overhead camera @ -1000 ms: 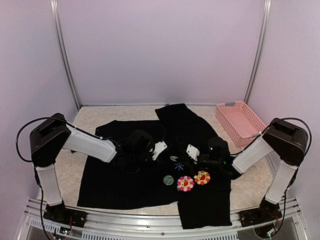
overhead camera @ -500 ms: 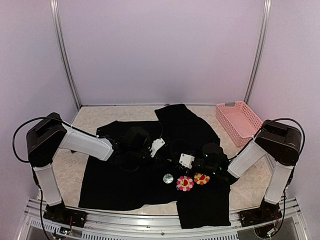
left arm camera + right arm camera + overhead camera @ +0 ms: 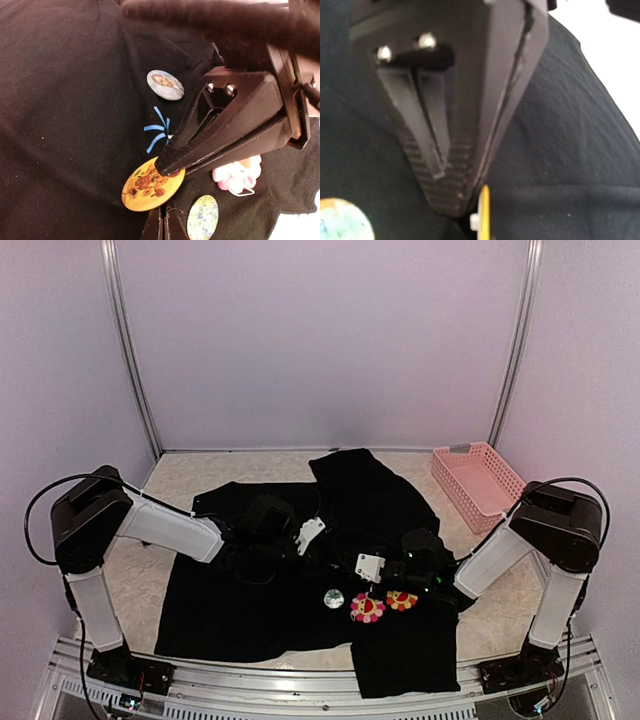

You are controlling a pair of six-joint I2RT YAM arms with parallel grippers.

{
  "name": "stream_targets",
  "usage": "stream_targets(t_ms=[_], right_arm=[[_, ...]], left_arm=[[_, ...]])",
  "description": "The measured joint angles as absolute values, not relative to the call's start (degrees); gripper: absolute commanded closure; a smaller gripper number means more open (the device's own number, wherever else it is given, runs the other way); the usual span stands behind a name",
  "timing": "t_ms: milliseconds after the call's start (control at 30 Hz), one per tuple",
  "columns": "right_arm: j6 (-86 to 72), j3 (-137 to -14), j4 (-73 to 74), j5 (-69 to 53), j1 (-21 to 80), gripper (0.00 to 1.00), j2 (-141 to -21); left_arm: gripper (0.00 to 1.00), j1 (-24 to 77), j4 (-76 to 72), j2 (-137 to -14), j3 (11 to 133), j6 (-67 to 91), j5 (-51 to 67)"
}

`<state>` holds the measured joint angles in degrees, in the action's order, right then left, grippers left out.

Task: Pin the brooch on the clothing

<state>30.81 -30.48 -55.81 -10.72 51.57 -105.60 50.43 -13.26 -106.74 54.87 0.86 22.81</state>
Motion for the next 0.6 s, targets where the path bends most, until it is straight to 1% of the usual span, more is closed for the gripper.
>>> stream_targets(t_ms=[267, 500, 600], right_arm=[[26.39, -30.46, -56.16, -14.98, 50.83, 1.0, -105.14], [21.67, -29.06, -59.55, -20.43, 48.75, 1.0, -104.4], [21.1, -29.06, -60.34, -20.6, 48.51, 1.0, -104.22]], left_arm=[[1.0, 50.19, -13.37, -106.24, 53.8, 1.34, 23.16], [1.0, 49.87, -14.17, -105.58, 53.28, 1.74, 23.11], [1.0, 49.69, -14.66, -105.51, 53.28, 1.8, 23.11]])
